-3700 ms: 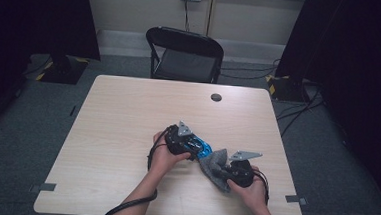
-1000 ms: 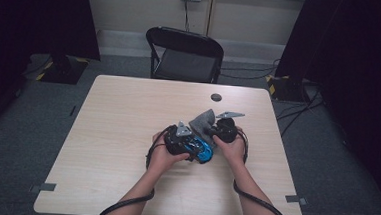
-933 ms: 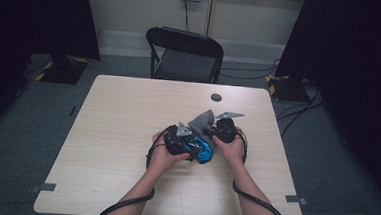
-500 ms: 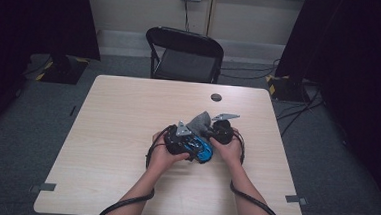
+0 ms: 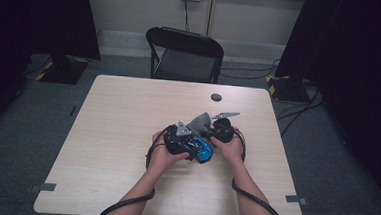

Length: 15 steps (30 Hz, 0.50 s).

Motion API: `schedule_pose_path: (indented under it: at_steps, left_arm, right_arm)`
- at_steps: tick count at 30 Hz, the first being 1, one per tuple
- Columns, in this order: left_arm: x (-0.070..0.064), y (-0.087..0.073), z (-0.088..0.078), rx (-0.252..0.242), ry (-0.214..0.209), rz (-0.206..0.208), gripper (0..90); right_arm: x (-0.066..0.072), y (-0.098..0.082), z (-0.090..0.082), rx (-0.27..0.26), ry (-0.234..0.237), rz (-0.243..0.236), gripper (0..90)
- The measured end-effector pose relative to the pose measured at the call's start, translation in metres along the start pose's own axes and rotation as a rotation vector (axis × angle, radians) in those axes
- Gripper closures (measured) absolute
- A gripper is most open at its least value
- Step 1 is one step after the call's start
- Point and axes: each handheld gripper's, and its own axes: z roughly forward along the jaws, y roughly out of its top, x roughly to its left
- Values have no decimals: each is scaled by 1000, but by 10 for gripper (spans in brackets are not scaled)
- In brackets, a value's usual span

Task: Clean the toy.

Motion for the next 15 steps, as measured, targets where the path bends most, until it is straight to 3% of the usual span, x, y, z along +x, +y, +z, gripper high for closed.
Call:
schedule_pose_path:
  at_steps: [15]
  left_arm:
    - [1,-1,0,-5,8,1,64]
  right_arm:
    - [-10,-11,-18,30,45,-26,737]
